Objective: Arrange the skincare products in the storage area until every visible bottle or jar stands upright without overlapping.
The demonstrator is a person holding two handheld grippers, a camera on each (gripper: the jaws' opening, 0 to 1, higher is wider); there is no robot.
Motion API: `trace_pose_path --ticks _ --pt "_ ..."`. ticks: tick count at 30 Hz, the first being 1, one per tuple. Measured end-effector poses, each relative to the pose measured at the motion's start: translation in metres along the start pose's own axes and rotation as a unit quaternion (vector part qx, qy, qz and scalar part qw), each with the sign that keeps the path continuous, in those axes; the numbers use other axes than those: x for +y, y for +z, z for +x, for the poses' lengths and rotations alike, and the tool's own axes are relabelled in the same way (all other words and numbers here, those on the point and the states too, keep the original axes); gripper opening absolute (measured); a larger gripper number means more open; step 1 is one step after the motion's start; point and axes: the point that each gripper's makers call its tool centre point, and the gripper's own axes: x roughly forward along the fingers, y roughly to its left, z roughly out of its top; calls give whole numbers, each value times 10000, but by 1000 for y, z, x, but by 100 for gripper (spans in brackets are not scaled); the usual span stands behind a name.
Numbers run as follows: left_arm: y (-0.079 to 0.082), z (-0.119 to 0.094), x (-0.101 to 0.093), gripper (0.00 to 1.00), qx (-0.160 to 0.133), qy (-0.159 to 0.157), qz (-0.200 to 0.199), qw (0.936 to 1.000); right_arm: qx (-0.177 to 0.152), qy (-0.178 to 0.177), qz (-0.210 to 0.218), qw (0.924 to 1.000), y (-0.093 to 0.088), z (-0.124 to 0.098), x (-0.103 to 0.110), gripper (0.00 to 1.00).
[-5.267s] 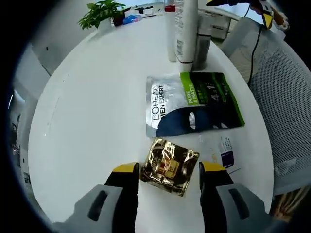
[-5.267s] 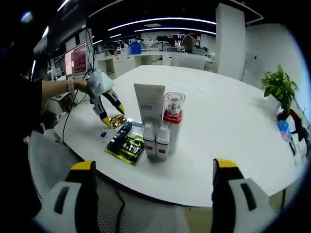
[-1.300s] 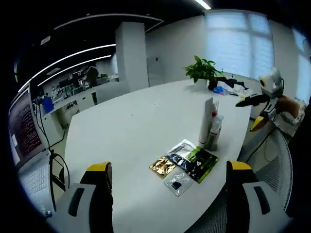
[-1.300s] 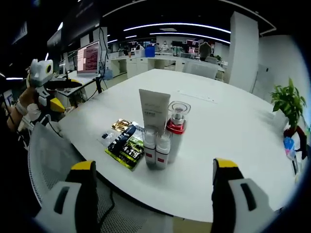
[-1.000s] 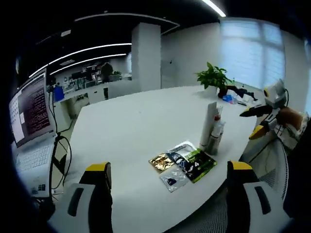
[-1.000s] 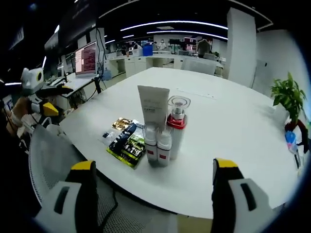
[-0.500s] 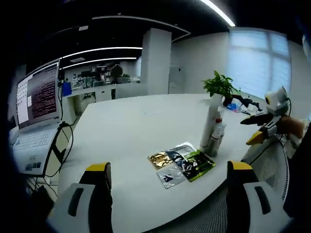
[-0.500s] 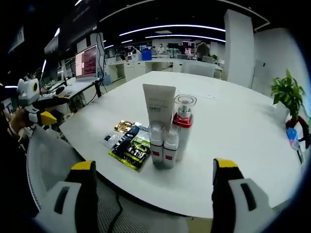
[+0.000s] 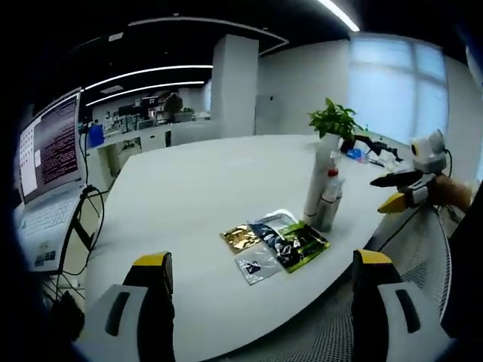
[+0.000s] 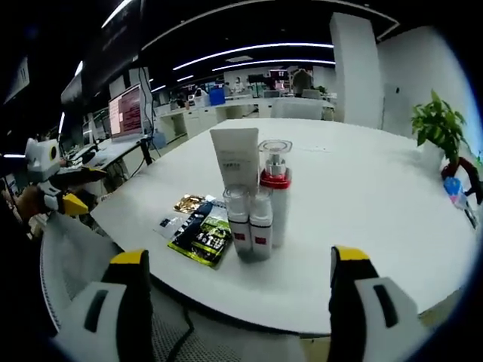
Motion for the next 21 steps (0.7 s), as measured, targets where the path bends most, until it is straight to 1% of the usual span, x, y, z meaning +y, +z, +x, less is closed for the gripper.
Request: trace_pose_path --ticks 2,4,7,9,11,17,21 --pt "-2 0 2 97 48 45 -86 9999 17 63 -51 10000 -1 1 2 100" --pt "-1 0 3 97 29 80 -121 9999 87 76 -3 9999 -4 2 1 100" --pt "0 5 -6 97 -3 -106 -234 9997 50 47 2 10000 -4 1 0 100" --pt "0 7 -7 97 9 -85 -226 9997 39 1 33 10000 -4 1 -2 100" --pt "-1 8 -6 97 43 -4 -117 9999 8 10 88 10000 -4 0 -3 100" --pt "-3 9 -7 97 122 0 -89 9999 27 27 67 10000 -5 1 -2 100" --pt "-5 11 -10 97 175 -26 -1 9998 10 56 82 9999 -5 1 -2 100"
